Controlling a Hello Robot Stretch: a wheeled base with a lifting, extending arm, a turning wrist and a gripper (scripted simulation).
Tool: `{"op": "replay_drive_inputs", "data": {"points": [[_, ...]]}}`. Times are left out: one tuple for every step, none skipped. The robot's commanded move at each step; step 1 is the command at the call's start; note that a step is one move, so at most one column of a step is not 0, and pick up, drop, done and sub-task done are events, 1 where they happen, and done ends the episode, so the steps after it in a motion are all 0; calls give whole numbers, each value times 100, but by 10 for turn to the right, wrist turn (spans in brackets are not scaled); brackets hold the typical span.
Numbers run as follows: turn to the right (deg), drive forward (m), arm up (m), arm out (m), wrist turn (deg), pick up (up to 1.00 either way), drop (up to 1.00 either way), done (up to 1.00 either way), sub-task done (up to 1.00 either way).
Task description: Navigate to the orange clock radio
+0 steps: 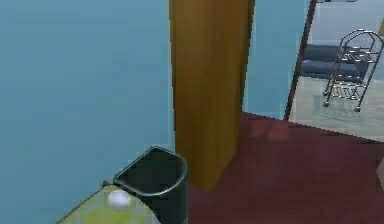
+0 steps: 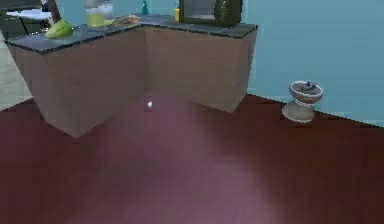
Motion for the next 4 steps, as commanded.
{"op": "replay_drive_inputs", "data": {"points": [[360, 0, 0, 0, 0, 0, 0, 0, 0], [0, 100, 0, 0, 0, 0, 0, 0, 0], [0, 100, 0, 0, 0, 0, 0, 0, 0], [0, 85, 0, 0, 0, 0, 0, 0, 0]]}}
